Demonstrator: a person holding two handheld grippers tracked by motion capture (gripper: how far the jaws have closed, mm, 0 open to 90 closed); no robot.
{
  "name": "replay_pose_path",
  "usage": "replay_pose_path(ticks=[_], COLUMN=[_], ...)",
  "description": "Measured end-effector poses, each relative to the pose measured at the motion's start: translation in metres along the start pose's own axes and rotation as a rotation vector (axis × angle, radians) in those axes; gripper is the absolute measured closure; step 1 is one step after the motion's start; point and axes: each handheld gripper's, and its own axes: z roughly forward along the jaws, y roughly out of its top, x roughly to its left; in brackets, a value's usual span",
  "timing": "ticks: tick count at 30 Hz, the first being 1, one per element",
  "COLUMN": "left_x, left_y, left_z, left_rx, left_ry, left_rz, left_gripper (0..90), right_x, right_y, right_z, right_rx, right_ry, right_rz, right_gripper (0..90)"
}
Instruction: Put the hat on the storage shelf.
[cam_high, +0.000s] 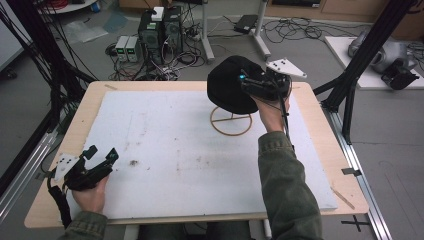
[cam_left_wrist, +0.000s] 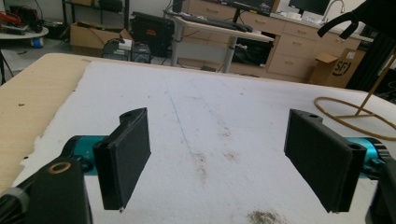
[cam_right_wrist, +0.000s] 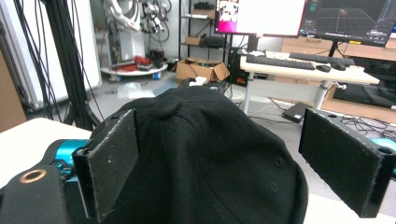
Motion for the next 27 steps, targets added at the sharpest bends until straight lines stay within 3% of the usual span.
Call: replay_pose_path(ticks=[9, 27], left_x=[-0.002, -0.001], left_y=[0.000, 0.000], left_z=[0.000, -0.001], left_rx=[-0.005, -0.004], left_ry=[0.004, 0.006], left_rz=[0.010, 0.014], left_gripper=[22.7, 22.6], right_x=[-0.005, -0.009], right_y=[-0.013, -0.043], right_z=[-0.020, -0.053], right_rx=[-0.009, -0.050], right_ry=[0.001, -0.001], right_rz=[0.042, 0.042], right_gripper=[11.6, 11.6])
